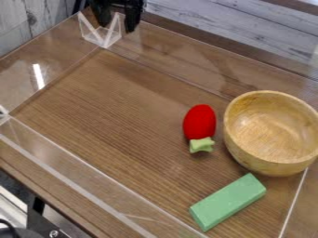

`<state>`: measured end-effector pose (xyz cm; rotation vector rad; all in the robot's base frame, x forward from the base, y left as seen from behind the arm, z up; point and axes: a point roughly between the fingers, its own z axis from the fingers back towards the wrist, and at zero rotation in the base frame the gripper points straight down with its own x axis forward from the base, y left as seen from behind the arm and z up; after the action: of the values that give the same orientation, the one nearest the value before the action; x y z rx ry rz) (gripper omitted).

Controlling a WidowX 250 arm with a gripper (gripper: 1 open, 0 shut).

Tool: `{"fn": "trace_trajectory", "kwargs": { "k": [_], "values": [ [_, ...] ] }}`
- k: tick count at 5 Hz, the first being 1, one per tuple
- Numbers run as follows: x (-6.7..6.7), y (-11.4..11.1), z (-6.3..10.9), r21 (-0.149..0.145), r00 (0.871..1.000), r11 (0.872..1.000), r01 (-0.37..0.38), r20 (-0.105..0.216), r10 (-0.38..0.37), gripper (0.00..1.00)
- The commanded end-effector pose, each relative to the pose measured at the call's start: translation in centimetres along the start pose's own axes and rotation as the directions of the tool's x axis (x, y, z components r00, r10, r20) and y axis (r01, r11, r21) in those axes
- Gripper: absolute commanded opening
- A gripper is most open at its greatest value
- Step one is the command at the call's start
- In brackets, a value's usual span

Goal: Move the red object to the right side of the table

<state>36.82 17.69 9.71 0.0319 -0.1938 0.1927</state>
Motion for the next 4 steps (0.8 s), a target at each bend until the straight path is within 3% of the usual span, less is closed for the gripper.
{"fn": "trace_trajectory", "kwargs": {
  "k": [1,3,4],
  "values": [
    [0.5,-0.8,2.2,0.010,0.995,0.998,0.057,0.080,-0.058,1.00],
    [1.1,1.6,2.8,0.009,0.994,0.999,0.035,0.107,-0.036,1.00],
    [1.4,2.8,2.5,0.008,0.994,0.999,0.032,0.102,-0.033,1.00]
  ]
}}
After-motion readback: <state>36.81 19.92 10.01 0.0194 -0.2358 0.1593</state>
